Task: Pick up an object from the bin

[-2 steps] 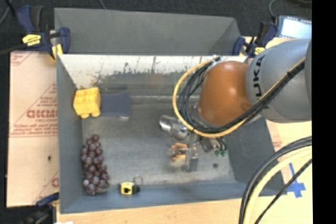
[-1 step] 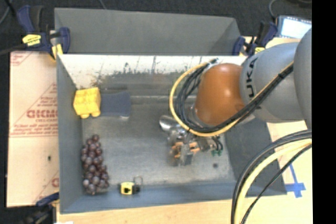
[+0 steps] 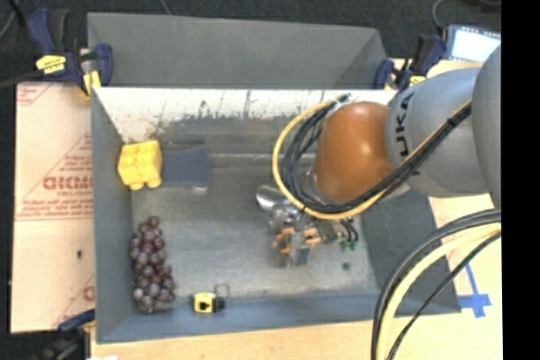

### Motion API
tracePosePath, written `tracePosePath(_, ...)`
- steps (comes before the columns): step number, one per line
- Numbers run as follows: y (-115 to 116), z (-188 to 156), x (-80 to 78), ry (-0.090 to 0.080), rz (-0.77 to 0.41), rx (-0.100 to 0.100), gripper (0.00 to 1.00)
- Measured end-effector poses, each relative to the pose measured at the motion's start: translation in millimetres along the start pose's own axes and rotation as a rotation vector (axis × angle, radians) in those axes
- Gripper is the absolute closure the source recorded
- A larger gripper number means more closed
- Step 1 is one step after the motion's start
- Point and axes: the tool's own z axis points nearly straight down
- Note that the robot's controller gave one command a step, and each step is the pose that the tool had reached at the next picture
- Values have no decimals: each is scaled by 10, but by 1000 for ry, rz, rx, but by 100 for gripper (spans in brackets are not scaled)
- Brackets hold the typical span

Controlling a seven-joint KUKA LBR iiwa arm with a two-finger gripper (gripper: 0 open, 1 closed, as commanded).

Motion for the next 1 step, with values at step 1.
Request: tracePosePath(1, -146, -1235, 74, -3, 39, 1, 100)
